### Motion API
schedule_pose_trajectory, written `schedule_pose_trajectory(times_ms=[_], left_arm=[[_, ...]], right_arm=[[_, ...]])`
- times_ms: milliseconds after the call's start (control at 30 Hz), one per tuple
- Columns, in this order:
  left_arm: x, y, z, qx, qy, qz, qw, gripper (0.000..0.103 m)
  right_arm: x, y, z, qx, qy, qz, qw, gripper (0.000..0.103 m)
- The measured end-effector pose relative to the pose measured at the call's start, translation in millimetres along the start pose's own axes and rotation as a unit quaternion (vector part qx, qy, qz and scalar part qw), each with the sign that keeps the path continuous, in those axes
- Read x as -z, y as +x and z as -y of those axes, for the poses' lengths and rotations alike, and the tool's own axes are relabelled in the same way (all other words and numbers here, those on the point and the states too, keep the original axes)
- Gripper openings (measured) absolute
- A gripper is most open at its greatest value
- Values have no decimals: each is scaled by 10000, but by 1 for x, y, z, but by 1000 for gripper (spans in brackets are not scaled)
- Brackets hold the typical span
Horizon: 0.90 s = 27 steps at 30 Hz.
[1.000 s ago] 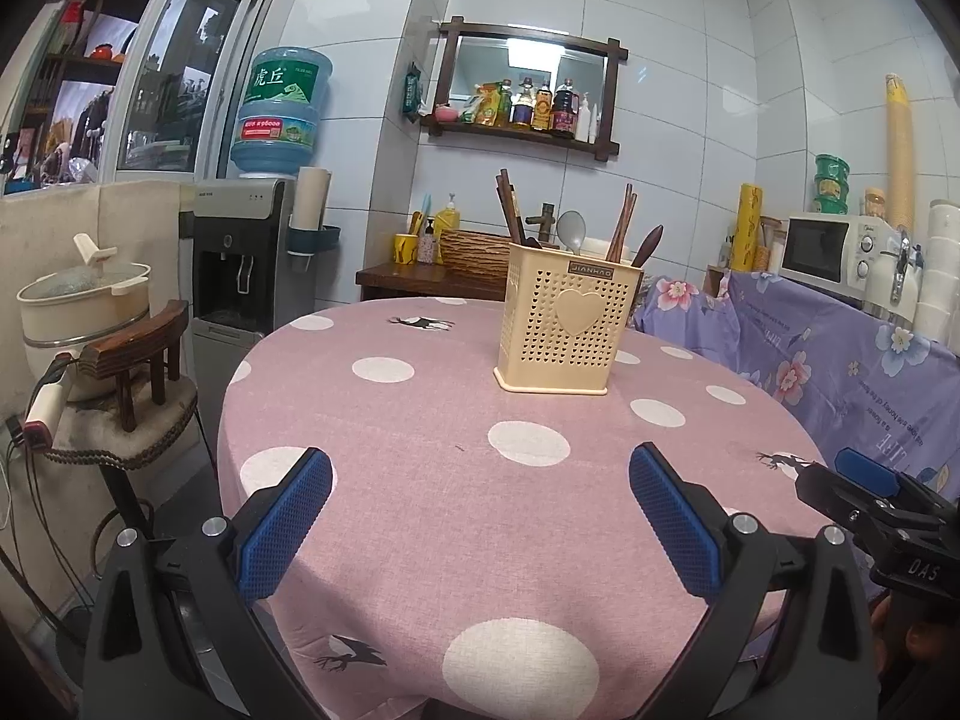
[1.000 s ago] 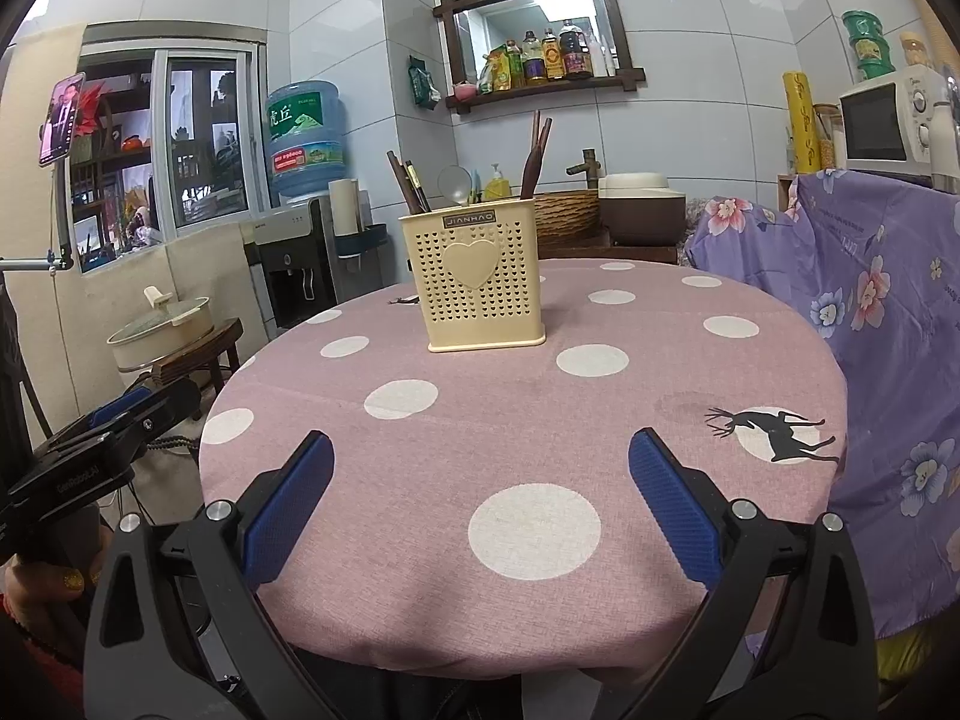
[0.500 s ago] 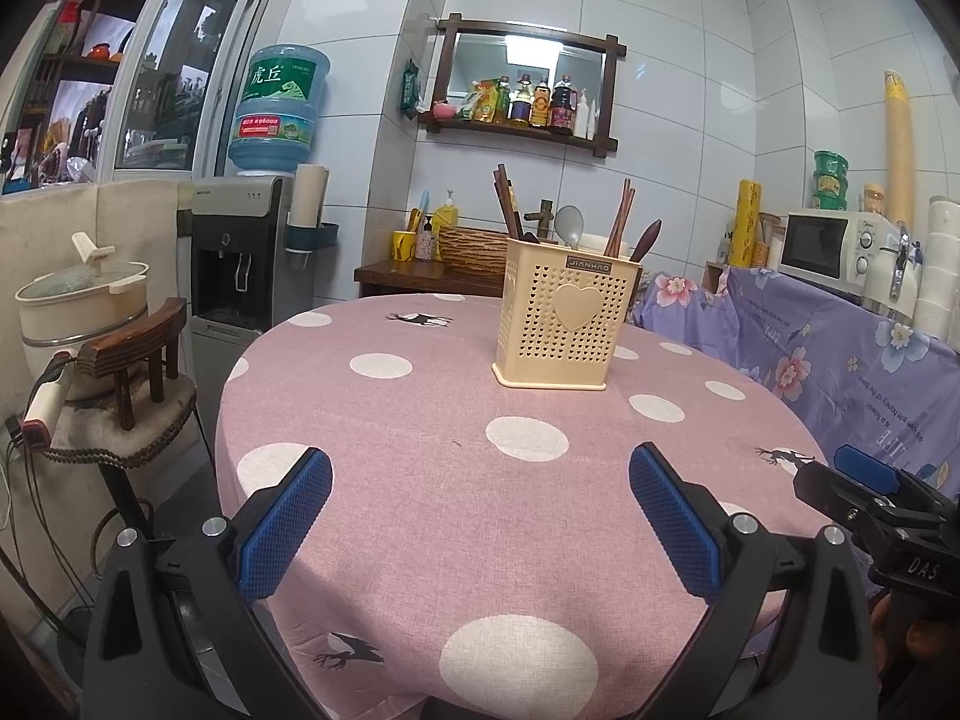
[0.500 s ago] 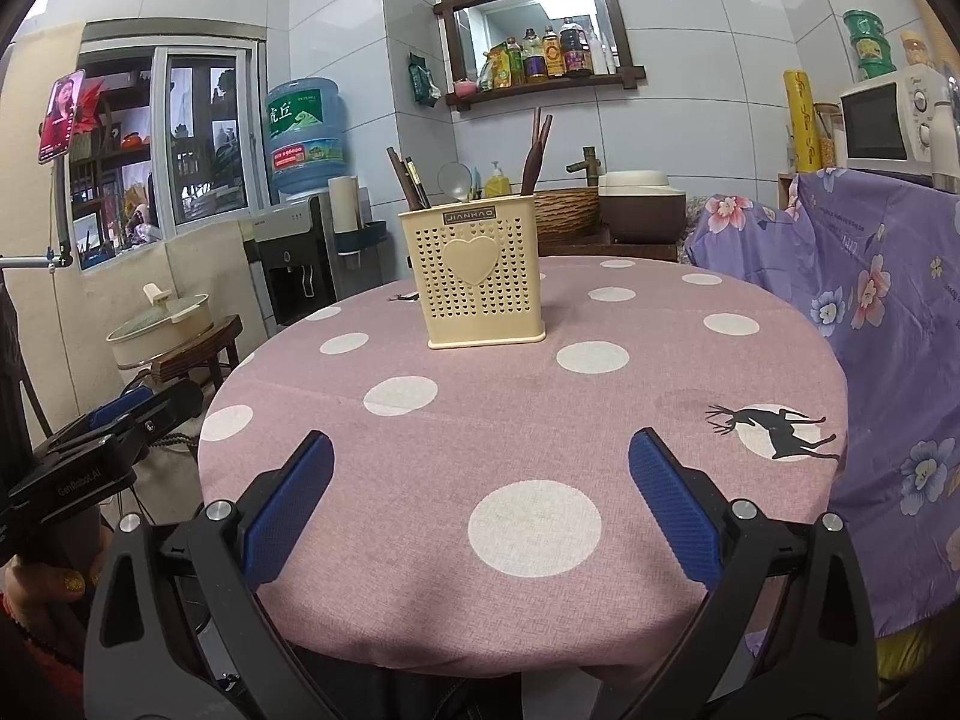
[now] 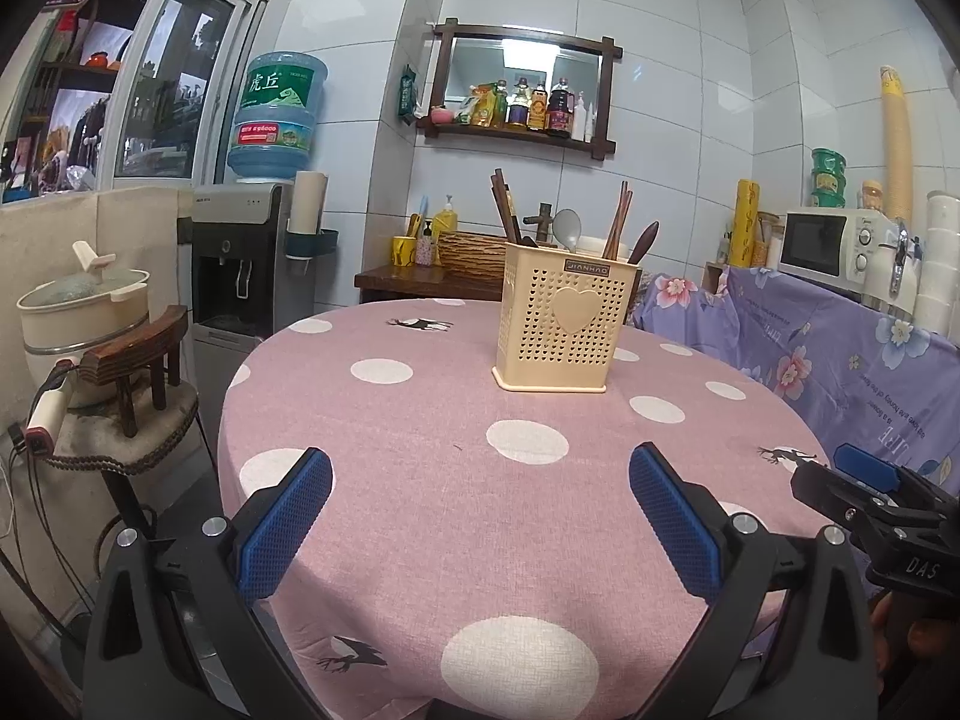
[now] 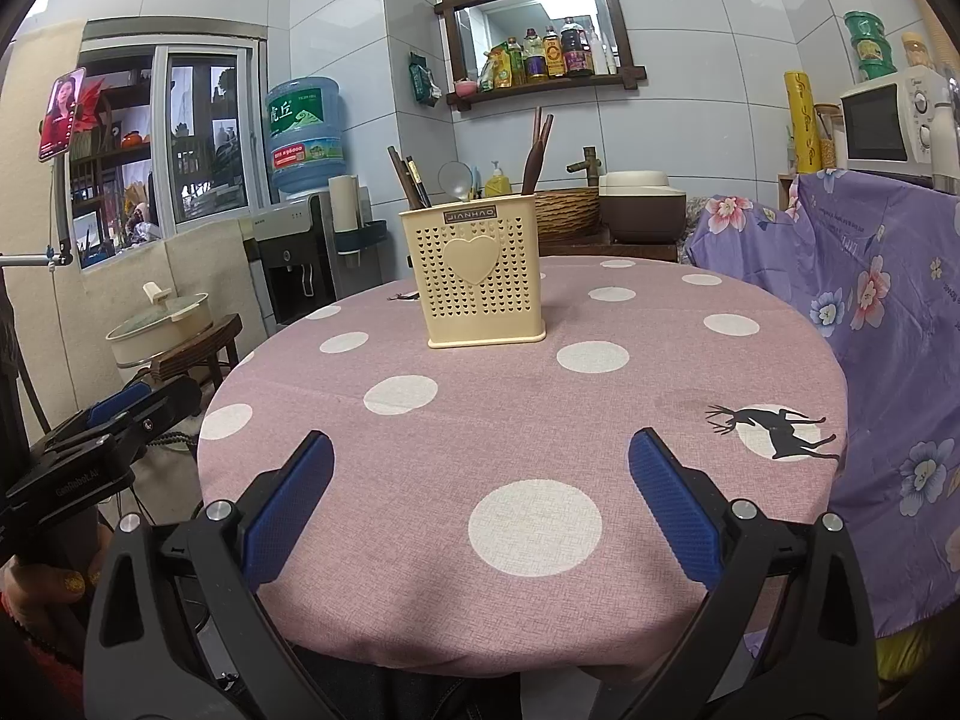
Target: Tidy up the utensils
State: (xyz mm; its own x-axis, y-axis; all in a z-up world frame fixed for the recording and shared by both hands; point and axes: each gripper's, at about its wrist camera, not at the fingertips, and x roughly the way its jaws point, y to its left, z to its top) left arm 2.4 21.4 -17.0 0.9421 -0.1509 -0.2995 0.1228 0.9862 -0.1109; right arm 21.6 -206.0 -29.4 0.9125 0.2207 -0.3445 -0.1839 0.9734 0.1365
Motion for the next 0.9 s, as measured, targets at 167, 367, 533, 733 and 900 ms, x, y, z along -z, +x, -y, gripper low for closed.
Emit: schedule_pose_trajectory(times_ms=[167, 367, 533, 733, 900], left_arm=[[0, 0, 0, -2, 5, -9, 10000, 98], [0, 0, 0, -1, 11, -2, 10000, 98], [-1, 0, 0, -9, 14, 10, 10000, 98], [-4, 0, -1, -31, 25, 20, 10000, 98], [-4, 0, -1, -29, 28, 19, 10000, 98]], right_arm=[[0, 0, 0, 1, -1, 2, 10000, 97], [0, 0, 0, -6, 4, 1, 10000, 97], [0, 1, 0, -2, -2, 7, 10000, 97], [0, 0, 0, -1, -7, 10, 10000, 97], [0, 0, 0, -2, -3, 7, 10000, 97]])
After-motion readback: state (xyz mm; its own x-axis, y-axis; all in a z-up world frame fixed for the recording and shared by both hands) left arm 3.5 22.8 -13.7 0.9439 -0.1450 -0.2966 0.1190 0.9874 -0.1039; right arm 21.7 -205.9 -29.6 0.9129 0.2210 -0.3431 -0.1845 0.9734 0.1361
